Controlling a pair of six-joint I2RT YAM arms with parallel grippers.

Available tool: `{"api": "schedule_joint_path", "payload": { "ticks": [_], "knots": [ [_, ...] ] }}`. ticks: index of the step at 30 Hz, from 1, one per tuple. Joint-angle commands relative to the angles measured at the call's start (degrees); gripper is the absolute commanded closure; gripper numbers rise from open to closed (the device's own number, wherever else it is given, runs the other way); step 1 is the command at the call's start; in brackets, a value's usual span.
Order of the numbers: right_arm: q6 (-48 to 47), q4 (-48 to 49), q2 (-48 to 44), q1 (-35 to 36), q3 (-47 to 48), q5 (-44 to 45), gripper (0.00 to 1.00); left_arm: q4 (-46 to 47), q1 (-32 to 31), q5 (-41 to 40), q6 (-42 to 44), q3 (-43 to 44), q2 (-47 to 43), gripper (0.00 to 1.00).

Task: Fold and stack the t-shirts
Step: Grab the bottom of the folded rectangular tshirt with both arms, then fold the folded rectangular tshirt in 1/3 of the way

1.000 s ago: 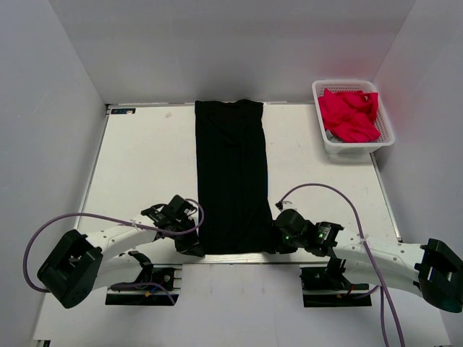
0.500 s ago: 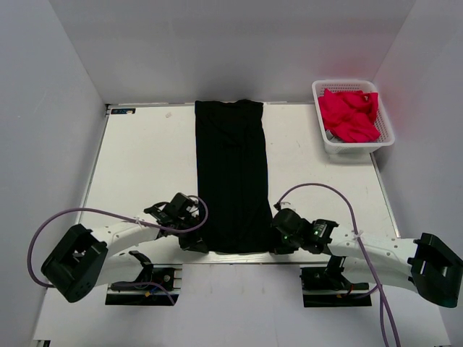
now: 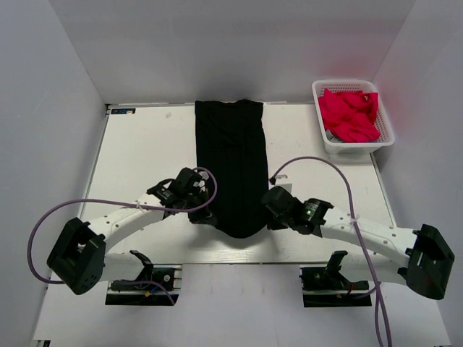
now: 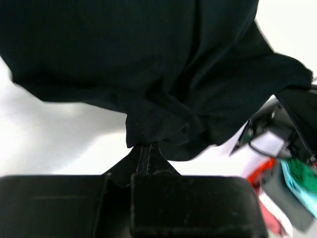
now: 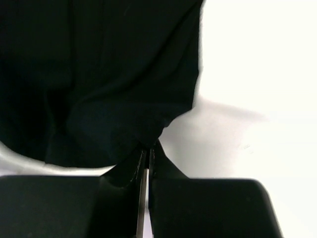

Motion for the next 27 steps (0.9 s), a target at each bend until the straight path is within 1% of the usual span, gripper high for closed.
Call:
{"api": "schedule_joint_path", "payload": {
  "ticks": [1, 3, 5, 6, 7, 9, 11, 12, 16, 19, 27],
  "knots": [
    [-0.8, 0.5, 4.2, -2.0, 5.5, 12.5, 1.00, -2.6, 0.8, -8.0, 2.8, 6.1, 1.3, 1.00],
    [-2.2, 4.0, 5.8, -3.8, 7.4, 14.5, 1.00, -4.9, 1.4, -12.9, 3.4, 10.8, 2.9, 1.00],
    [-3.3, 7.2, 8.7, -5.7, 10.3, 15.0, 1.00, -5.5, 1.4, -15.8, 4.1, 14.6, 3.7, 1.00],
    [-4.1, 8.1, 9.6, -6.3, 11.0, 15.3, 1.00, -5.5, 2.1, -19.0, 4.1, 15.6, 3.8, 1.00],
    [-5.3, 9.8, 11.2, -6.7, 12.5, 16.4, 1.00, -5.5, 2.7, -20.4, 4.1, 16.5, 4.4, 1.00],
    [-7.0, 10.5, 14.3, -8.8, 15.4, 17.1, 1.00, -3.8, 3.4, -23.9, 4.1, 18.3, 4.9, 1.00],
    [-9.6, 13.4, 16.1, -10.3, 17.2, 17.0, 1.00, -1.1, 4.1, -25.7, 4.1, 19.2, 6.3, 1.00],
    [-10.3, 14.4, 17.3, -11.8, 18.6, 16.2, 1.00, -0.3, 4.8, -25.7, 4.1, 20.2, 6.8, 1.00],
    [-14.1, 16.3, 21.0, -14.6, 22.9, 14.2, 1.00, 0.7, 6.7, -27.8, 4.8, 24.4, 11.0, 1.00],
    [-15.7, 17.7, 23.9, -16.6, 25.8, 12.8, 1.00, 2.6, 8.4, -27.8, 6.0, 26.6, 14.3, 1.00],
    [-20.0, 19.1, 31.7, -21.3, 33.1, 8.0, 1.00, 4.3, 11.8, -24.6, 8.9, 33.2, 21.9, 1.00]
  ]
}}
